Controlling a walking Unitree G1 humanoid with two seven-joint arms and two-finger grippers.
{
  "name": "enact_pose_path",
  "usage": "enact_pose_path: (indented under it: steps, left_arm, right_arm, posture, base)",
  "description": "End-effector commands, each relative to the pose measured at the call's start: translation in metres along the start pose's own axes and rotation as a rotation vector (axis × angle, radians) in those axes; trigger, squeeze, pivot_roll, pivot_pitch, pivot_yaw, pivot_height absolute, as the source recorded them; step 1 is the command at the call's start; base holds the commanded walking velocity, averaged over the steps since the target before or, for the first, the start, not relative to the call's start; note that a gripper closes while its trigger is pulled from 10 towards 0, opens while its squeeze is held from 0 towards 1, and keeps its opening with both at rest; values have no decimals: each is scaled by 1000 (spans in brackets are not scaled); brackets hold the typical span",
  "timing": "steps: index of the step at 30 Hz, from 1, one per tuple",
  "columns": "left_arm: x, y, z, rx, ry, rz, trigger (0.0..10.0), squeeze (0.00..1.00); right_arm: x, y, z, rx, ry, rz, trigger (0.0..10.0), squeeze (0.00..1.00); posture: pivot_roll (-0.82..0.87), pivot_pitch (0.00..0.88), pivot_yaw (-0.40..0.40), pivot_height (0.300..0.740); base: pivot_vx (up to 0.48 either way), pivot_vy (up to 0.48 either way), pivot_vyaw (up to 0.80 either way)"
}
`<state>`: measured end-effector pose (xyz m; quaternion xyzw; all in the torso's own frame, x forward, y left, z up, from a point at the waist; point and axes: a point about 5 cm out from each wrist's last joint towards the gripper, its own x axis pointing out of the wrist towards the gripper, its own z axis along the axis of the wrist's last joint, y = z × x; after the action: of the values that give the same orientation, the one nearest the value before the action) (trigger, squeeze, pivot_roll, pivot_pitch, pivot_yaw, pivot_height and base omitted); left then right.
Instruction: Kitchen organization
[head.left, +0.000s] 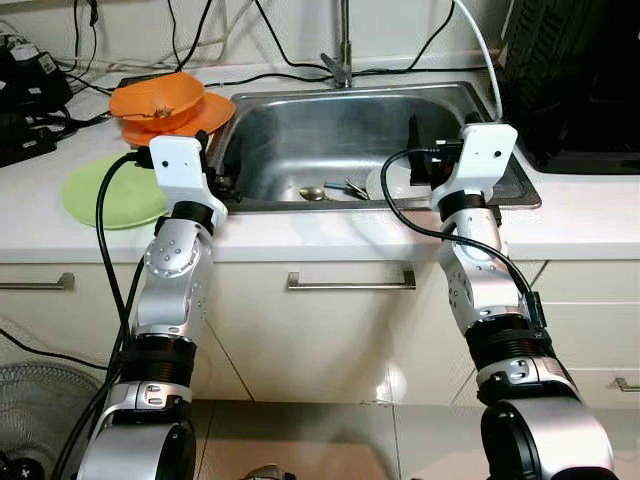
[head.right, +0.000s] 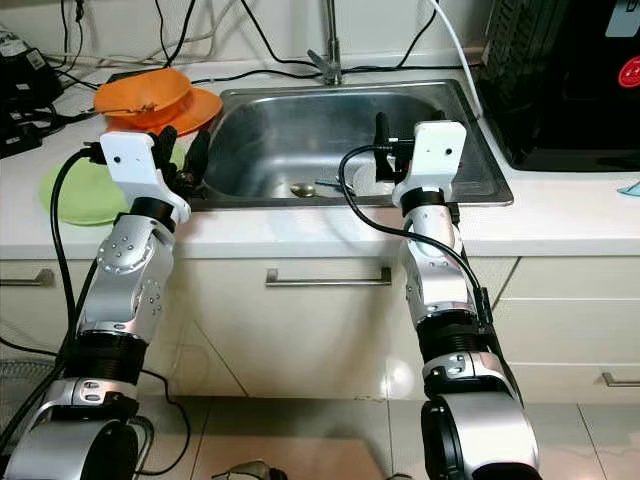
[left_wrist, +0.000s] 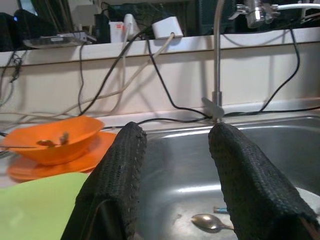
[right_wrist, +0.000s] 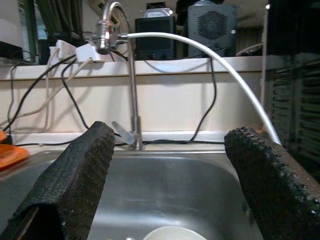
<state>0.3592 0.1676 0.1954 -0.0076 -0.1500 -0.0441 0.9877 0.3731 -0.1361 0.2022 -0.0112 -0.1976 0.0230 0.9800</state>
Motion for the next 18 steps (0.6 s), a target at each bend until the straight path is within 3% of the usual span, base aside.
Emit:
enact_pose_path:
  steps: [1,6,10,15,18]
  left_arm:
    - [-1,5,-2,6,12,19,10000,0]
    - [-1,5,-2,7,13,17,10000,0]
    - [-1,4,-2,8,17,12,10000,0]
    - [-1,3,-2,9,15,11,10000,0]
    - [-1,3,-2,19,10,8,10000,0]
  right_arm:
    - [1,5,3,4,-8,15,10000,0]
    - [2,7,2,18,8,18,10000,0]
    - [1,10,3,10,-8,40,10000,0]
    - [1,10,2,9,-1,30,10000,0]
    - [1,9,2,9,-1,27,10000,0]
  posture:
    - [120,28,101,740]
    - [122,20,102,740]
    - [121,16,101,740]
    - [122,15,100,740]
    - [121,16,99,740]
  base:
    - [0,300,0]
    - [0,344,0]
    - [0,480,-725]
    - [0,406,0]
    - [0,0,0]
